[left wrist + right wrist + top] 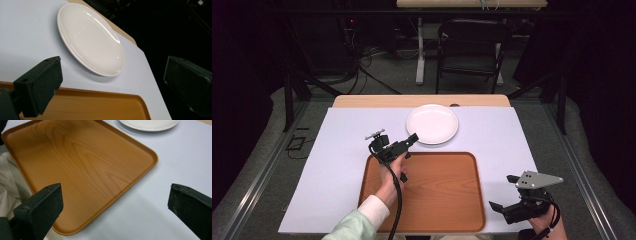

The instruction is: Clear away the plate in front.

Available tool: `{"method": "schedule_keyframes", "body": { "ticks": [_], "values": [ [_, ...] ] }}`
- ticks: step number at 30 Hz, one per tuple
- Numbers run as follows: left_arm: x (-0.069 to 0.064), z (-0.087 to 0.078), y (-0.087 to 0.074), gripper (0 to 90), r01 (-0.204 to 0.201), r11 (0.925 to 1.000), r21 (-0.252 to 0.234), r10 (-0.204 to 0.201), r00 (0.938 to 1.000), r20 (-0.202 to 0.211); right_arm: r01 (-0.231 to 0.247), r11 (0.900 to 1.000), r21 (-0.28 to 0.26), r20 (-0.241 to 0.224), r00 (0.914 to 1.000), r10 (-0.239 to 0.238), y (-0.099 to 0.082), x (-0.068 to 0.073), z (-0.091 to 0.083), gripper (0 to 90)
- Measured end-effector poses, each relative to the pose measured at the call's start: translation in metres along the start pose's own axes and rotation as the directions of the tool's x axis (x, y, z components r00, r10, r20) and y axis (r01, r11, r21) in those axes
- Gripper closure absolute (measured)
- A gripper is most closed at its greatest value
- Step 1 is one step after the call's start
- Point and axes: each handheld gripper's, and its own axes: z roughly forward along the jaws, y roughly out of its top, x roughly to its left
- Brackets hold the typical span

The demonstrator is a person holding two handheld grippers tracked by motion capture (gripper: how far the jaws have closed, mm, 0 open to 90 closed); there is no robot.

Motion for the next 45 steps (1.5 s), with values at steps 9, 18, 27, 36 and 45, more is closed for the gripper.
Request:
{"method": "schedule_keyframes", "body": {
  "ticks": [9,18,27,36,45],
  "values": [
    [0.004,0.021,0.001,1.8,0.037,0.9993,0.011,-0.037,0.9984,-0.042,0.002,1.0000,0.001,-0.009,1.0000,-0.002,0.000,0.000,0.000,0.0],
    [0.006,0.041,0.003,10.9,0.146,0.9886,0.037,-0.144,0.9886,-0.042,0.000,1.0000,0.001,-0.015,0.9999,0.000,0.000,0.000,0.001,0.0],
    [0.012,0.054,0.001,23.5,0.247,0.9682,0.041,-0.243,0.9663,-0.085,0.001,1.0000,-0.001,-0.020,0.9998,-0.001,0.000,0.000,0.001,0.0],
    [0.017,0.065,-0.001,31.2,0.316,0.9482,0.037,-0.310,0.9439,-0.115,0.000,1.0000,0.000,-0.023,0.9997,0.000,0.000,0.000,0.001,0.0],
    [0.024,0.078,0.003,41.8,0.368,0.9295,0.019,-0.362,0.9207,-0.146,0.002,1.0000,0.003,-0.025,0.9997,-0.002,0.000,0.000,0.001,0.0]
  ]
}}
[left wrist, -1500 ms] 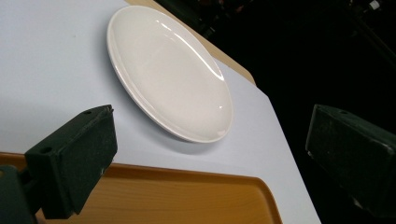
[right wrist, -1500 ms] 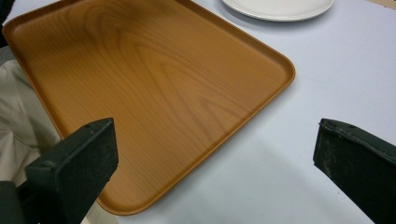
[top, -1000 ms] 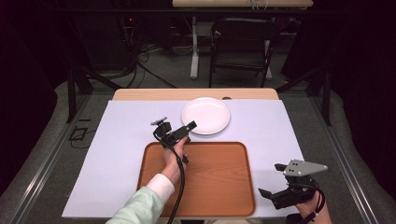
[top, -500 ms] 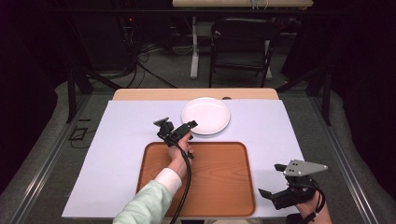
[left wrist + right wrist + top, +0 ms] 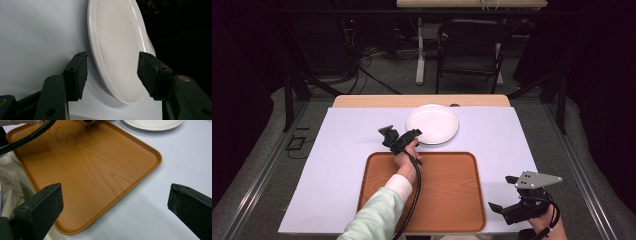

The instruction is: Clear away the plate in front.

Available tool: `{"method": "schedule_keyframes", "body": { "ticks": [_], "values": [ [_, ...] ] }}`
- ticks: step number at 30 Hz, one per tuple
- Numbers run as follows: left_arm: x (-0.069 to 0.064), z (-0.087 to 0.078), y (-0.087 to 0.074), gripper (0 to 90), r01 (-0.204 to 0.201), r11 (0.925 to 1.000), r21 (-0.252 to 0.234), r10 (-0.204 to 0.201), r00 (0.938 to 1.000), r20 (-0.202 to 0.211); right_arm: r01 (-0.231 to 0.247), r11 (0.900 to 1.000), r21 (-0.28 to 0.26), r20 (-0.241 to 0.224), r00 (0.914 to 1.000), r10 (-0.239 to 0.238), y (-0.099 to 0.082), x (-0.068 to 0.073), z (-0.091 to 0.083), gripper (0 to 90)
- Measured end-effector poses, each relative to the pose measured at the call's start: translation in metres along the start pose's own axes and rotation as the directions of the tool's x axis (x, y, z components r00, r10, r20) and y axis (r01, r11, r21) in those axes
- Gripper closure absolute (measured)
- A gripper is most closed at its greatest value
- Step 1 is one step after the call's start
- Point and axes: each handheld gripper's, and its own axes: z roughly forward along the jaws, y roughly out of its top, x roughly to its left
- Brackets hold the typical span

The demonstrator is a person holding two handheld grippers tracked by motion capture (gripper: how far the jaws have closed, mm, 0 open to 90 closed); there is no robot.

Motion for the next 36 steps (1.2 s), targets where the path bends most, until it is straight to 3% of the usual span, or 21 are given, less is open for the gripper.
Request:
{"method": "schedule_keyframes", "body": {
  "ticks": [5,14,21,29,36],
  "values": [
    [0.000,0.005,0.001,48.3,0.017,0.9998,-0.001,-0.017,0.9994,-0.029,0.001,1.0000,-0.001,-0.001,1.0000,-0.001,0.000,0.000,0.000,0.0],
    [0.005,0.014,0.001,57.1,0.077,0.9969,-0.011,-0.078,0.9968,-0.018,-0.001,1.0000,-0.001,-0.001,1.0000,0.001,0.000,0.000,0.000,0.0],
    [0.005,0.017,0.000,63.3,0.098,0.9947,-0.031,-0.099,0.9948,-0.024,-0.003,1.0000,-0.001,-0.003,1.0000,0.003,0.000,0.000,0.001,0.0],
    [0.001,0.022,0.001,63.1,0.069,0.9969,-0.038,-0.071,0.9963,-0.049,-0.004,1.0000,0.003,-0.003,1.0000,0.004,0.000,0.000,0.002,0.0],
    [0.006,0.022,-0.001,75.2,0.082,0.9950,-0.057,-0.085,0.9953,-0.047,-0.003,1.0000,0.000,-0.004,1.0000,0.003,0.000,0.000,0.001,0.0]
  ]
}}
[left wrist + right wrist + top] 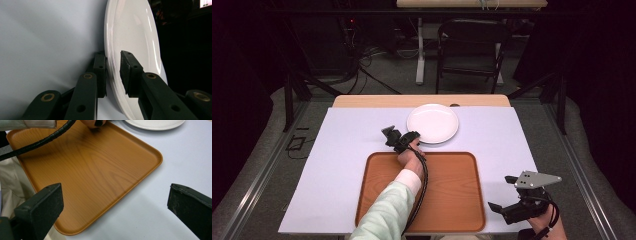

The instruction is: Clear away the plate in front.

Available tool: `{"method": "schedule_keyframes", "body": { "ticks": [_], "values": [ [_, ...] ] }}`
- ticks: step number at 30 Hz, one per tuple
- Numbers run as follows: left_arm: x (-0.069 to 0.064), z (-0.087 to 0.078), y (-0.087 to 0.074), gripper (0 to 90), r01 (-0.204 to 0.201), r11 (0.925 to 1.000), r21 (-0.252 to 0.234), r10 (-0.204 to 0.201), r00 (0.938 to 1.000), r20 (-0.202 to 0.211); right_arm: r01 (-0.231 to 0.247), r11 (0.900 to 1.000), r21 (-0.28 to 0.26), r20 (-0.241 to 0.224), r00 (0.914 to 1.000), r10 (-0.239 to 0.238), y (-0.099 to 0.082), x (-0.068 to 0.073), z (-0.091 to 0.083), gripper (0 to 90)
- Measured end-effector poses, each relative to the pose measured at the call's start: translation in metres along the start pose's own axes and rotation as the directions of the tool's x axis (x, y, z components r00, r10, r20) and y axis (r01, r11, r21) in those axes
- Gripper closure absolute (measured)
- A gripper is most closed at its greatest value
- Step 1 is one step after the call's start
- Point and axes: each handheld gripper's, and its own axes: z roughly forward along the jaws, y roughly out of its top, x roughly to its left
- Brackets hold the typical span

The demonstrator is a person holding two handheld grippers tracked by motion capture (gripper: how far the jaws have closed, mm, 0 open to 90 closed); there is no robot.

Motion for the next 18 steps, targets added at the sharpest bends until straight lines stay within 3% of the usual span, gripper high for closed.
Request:
{"method": "schedule_keyframes", "body": {
  "ticks": [6,13,18],
  "values": [
    [-0.003,0.001,0.001,77.5,-0.043,0.9990,0.011,0.043,0.9986,-0.030,-0.003,1.0000,-0.003,0.002,1.0000,0.003,0.000,0.000,-0.001,0.0],
    [0.003,0.002,0.004,80.9,-0.024,0.9993,0.029,0.024,0.9996,0.012,-0.001,1.0000,-0.002,0.001,1.0000,0.001,0.000,0.000,0.000,0.0],
    [0.008,0.002,0.005,83.5,0.032,0.9992,0.025,-0.034,0.9979,0.055,-0.003,1.0000,0.002,0.002,1.0000,0.003,0.000,-0.001,0.000,0.0]
  ]
}}
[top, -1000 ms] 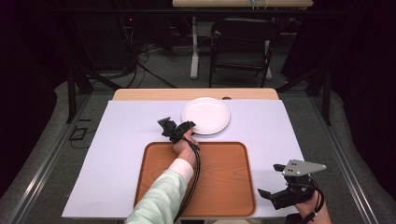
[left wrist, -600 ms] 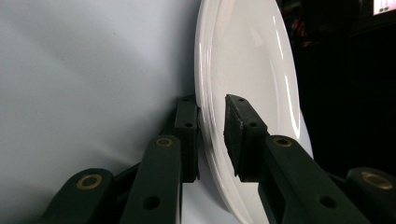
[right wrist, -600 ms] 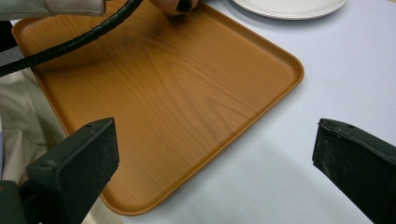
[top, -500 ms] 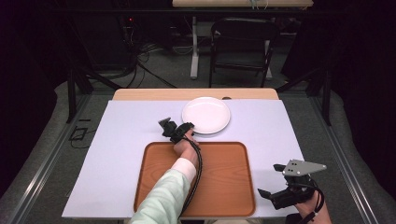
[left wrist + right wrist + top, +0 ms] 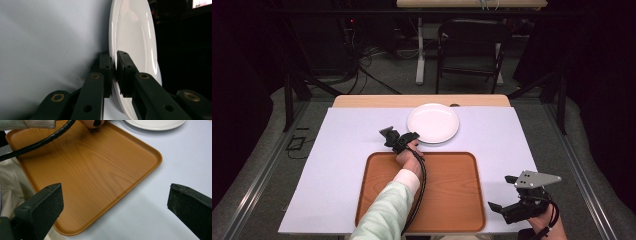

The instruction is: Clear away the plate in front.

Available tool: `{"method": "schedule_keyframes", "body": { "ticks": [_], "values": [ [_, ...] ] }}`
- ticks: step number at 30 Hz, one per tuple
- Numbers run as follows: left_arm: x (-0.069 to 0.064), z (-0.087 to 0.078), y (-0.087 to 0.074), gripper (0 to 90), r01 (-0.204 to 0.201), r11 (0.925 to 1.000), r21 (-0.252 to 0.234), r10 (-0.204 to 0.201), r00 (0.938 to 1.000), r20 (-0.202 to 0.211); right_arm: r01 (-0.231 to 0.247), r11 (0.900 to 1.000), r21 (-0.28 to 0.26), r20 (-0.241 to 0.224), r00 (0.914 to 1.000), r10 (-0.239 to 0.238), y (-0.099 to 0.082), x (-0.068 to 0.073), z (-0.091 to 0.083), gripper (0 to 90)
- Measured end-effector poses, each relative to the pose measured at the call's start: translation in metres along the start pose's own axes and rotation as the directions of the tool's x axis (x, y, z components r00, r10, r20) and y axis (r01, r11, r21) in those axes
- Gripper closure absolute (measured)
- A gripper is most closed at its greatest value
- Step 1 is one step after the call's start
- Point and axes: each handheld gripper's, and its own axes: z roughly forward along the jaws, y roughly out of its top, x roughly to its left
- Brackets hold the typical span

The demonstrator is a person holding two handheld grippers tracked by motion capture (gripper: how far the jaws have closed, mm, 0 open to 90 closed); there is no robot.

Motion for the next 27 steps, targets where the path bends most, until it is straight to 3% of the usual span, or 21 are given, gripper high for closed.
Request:
{"method": "schedule_keyframes", "body": {
  "ticks": [4,9,17,21,27],
  "values": [
    [0.000,-0.002,0.002,85.3,0.021,0.9998,0.003,-0.021,0.9993,0.030,-0.007,1.0000,0.001,-0.001,1.0000,0.007,0.000,-0.001,0.000,0.0],
    [-0.004,-0.004,0.004,86.8,0.005,1.0000,0.000,-0.005,0.9988,0.049,-0.006,1.0000,0.003,-0.003,1.0000,0.006,0.000,-0.001,0.000,0.0],
    [-0.008,-0.006,0.009,87.0,-0.076,0.9971,0.000,0.076,0.9954,0.059,-0.010,0.9999,0.004,-0.002,0.9999,0.010,-0.001,-0.002,0.000,0.0],
    [-0.013,-0.008,0.013,87.0,-0.151,0.9886,0.001,0.150,0.9869,0.059,-0.009,0.9999,0.005,-0.003,1.0000,0.009,0.000,-0.002,0.001,0.1],
    [-0.017,-0.012,0.016,87.3,-0.198,0.9801,-0.013,0.198,0.9789,0.050,-0.015,0.9999,0.005,0.003,0.9999,0.015,0.002,-0.001,0.001,0.2]
  ]
}}
